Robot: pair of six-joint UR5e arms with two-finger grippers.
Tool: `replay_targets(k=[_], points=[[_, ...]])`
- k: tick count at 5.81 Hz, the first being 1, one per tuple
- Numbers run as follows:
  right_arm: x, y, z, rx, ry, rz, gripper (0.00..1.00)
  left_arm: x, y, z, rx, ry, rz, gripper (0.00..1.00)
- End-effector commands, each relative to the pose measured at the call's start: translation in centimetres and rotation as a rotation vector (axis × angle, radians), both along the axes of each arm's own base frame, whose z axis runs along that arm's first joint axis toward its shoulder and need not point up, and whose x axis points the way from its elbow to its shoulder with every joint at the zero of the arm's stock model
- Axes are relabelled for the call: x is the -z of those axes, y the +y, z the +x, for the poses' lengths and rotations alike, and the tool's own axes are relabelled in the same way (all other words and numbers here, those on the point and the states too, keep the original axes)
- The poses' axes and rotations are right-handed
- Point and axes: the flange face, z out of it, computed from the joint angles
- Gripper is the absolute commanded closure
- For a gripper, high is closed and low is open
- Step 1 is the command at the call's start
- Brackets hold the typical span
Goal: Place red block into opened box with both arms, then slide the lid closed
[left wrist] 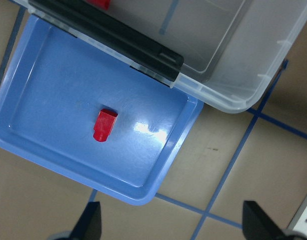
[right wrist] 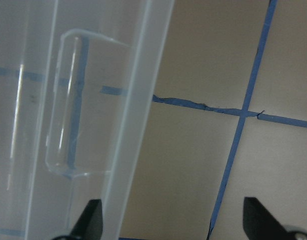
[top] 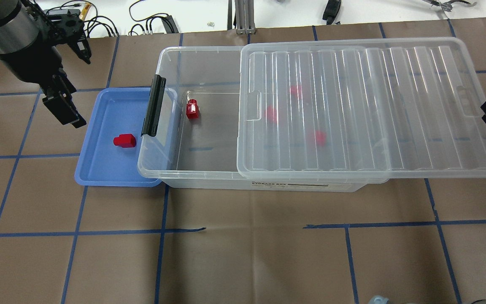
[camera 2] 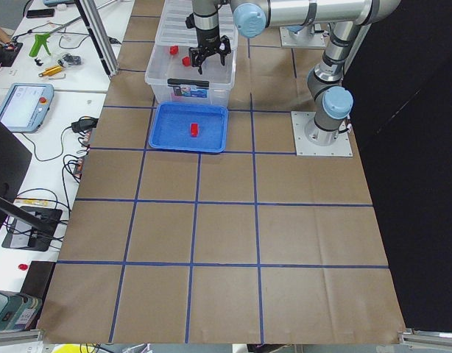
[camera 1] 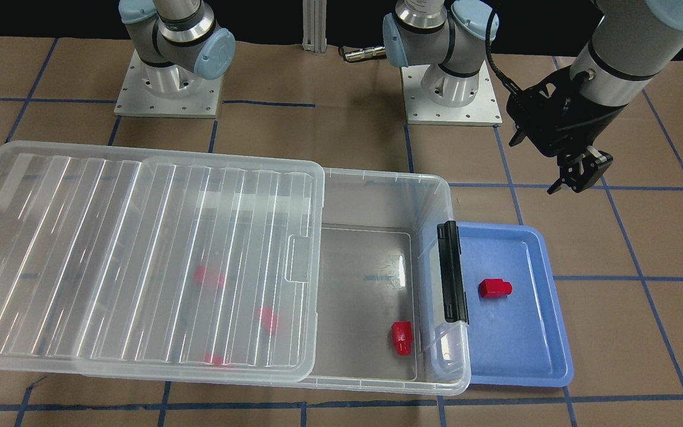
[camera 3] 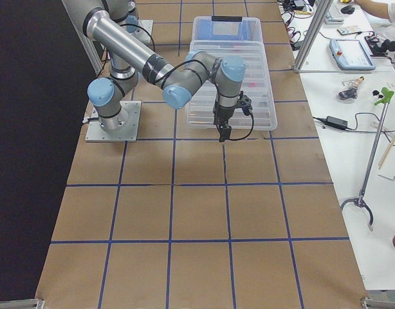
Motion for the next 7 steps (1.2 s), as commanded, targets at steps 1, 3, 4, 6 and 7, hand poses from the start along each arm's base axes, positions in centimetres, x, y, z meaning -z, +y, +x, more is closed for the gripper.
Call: replay_targets(k=[1,3,4,6,7], points=[[-4.8,-1.0,-0.3,0.017,0.044,-0.067,0.0,1.4,-0.6,0.6,0.252,-0.006,0.018,0.01],[-12.3,-2.7,7.8,0.173,0.004,-0.053,0.0,5.4,-3.4,2.2,0.37,0.021,0.052,0.01],[-14.2,-3.1,14.2,0.236,0.0,-0.043,0.0,7.2,-4.2,4.4,0.345,0.038,0.072,0.02],[-14.6,-2.6,27.1,0.354,-0.075,-0.049,0.0,12.3,-6.2,5.0,0.337,0.069,0.041,0.02],[-14.2,-2.0,31.1,0.393,-0.08,-0.048,0.0,15.8,-6.6,5.1,0.338,0.068,0.034,0.02]])
